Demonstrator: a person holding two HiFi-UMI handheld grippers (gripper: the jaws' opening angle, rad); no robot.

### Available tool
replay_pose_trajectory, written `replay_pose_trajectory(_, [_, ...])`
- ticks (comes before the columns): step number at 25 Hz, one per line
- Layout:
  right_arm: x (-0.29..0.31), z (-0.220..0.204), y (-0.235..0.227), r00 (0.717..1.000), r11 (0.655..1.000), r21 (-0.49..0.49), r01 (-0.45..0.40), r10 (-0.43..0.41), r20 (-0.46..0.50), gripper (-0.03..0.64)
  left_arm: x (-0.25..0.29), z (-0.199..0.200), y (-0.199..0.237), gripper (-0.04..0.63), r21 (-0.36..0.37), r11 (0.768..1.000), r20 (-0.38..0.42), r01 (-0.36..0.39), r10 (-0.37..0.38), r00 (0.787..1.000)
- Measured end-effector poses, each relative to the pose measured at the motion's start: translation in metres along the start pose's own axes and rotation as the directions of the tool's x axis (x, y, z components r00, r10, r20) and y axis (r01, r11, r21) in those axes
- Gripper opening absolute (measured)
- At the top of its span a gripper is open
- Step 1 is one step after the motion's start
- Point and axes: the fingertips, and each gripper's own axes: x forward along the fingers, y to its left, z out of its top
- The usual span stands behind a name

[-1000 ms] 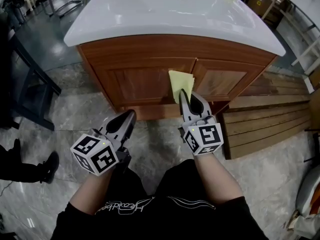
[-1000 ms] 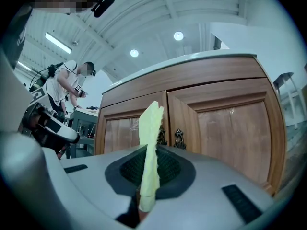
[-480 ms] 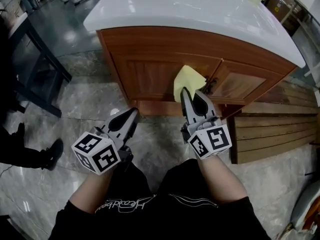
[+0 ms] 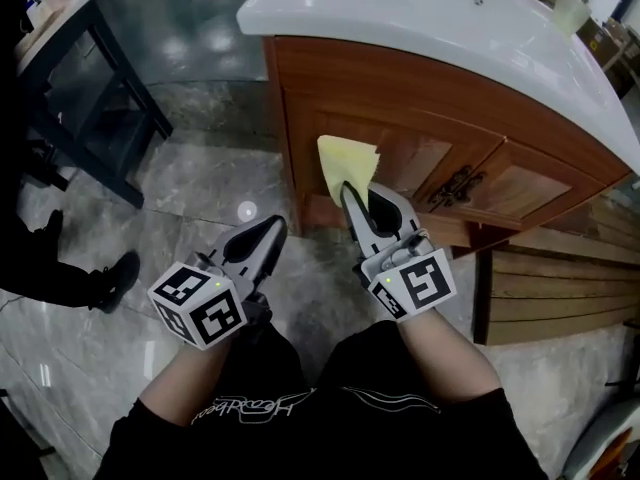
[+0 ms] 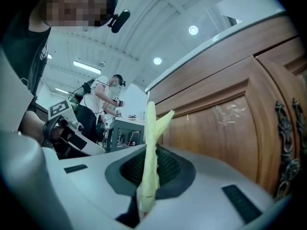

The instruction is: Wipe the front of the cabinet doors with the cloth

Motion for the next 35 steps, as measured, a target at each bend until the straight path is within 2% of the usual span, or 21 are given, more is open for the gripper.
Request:
replay_pose_trajectory(4, [0.018,-0.023,0.017,0.997,0.998,-0.012,-0.067,0.066,-0.042,0.040,-0.010,-0.005,0.010,0.005,-0.002,1.000,-0.010,-0.024,0.024,1.000])
replay_pose_trajectory(8, [0.032,-0.051,0.034,0.984,0.990,-0.026,-0.138,0.134,-0.116,0.040,-0.018,-0.001,0.021,0.005,-0.016,0.999,0.015,-0.048,0.048,0.999])
replay_pose_trajectory(13, [0.040,-0.078,0.044,0.971,0.984,-0.039,-0.175,0.166,-0.173,0.040,-0.021,-0.004,0.026,0.005,-0.032,0.998,0.023,-0.057,0.058,0.998])
replay_pose_trajectory(21, [0.050,-0.115,0.026,0.964,0.996,0.008,-0.088,0.088,-0.249,0.040,-0.017,-0.017,0.030,0.005,-0.077,0.995,0.013,-0.065,0.066,0.998])
replay_pose_trajectory(26, [0.046,-0.116,0.013,0.967,0.999,0.022,-0.032,0.036,-0.254,0.040,-0.011,-0.020,0.027,0.005,-0.100,0.994,0.004,-0.046,0.047,0.999])
replay_pose_trajectory(35, [0.023,-0.115,-0.009,0.960,1.000,-0.010,0.016,-0.018,-0.280,0.040,0.002,-0.023,0.022,0.005,-0.121,0.992,-0.008,-0.025,0.025,1.000])
